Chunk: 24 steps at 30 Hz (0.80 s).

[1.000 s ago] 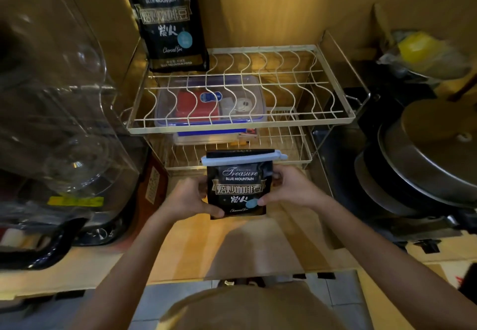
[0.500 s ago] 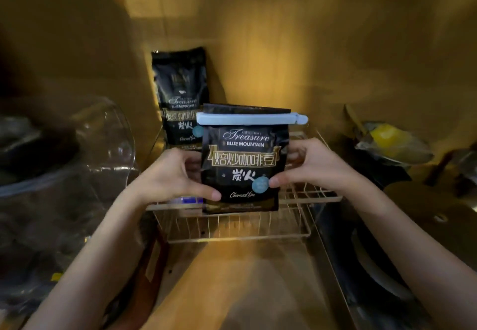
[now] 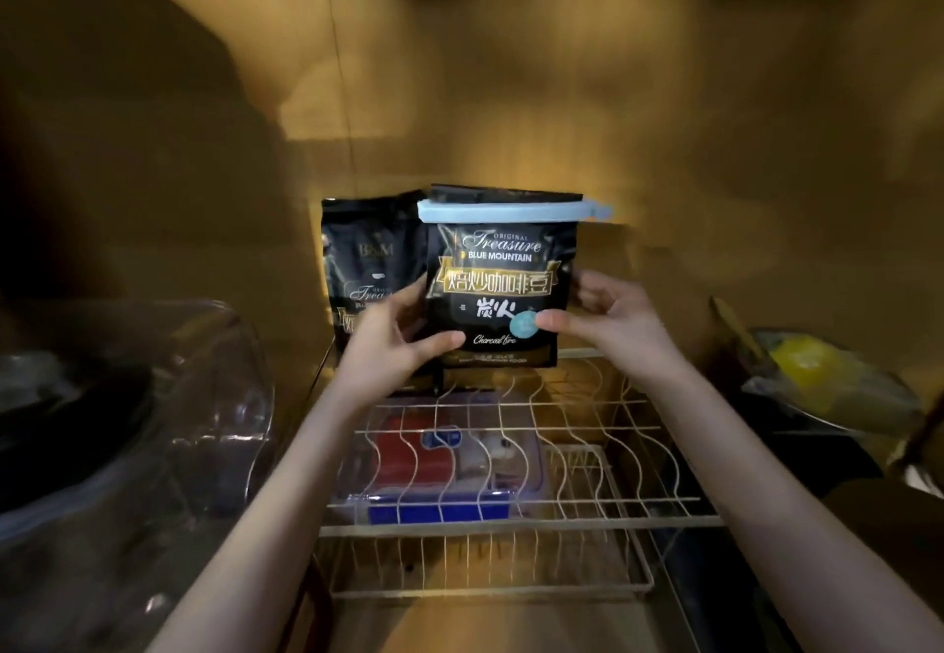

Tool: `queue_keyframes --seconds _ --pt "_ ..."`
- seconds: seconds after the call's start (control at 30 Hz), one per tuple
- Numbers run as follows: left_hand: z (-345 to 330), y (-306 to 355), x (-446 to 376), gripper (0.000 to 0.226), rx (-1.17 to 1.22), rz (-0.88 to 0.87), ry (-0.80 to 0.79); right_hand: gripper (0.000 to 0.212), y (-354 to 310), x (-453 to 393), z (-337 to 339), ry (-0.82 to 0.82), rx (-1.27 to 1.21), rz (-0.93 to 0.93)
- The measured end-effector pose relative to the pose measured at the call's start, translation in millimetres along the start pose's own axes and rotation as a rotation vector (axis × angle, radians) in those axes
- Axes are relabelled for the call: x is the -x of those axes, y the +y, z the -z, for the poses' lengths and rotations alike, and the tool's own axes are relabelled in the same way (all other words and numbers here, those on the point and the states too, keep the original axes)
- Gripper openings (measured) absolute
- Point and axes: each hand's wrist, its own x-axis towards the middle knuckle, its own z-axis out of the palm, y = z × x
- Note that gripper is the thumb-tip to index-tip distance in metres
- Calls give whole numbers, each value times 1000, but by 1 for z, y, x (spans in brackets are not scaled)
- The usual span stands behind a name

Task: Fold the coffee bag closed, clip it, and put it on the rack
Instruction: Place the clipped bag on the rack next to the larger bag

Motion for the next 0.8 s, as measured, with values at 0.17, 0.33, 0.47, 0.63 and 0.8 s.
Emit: queue_keyframes --seconds 0.17,0.33,0.47,0.63,0.8 --pt "-23 -34 -7 51 0 30 98 60 34 -21 -15 -35 22 -95" --pt "-36 -55 -9 55 -128 16 165 60 59 -30 -22 -8 -5 -164" --pt "-51 -59 -8 68 -238 -9 310 48 73 -33 -24 -58 7 -178" --pt "-67 -64 -10 69 -418 -105 292 32 81 -35 -25 -105 -22 -200" --pt "-78 -68 -12 65 -609 -183 227 35 82 -41 -31 -96 16 -172"
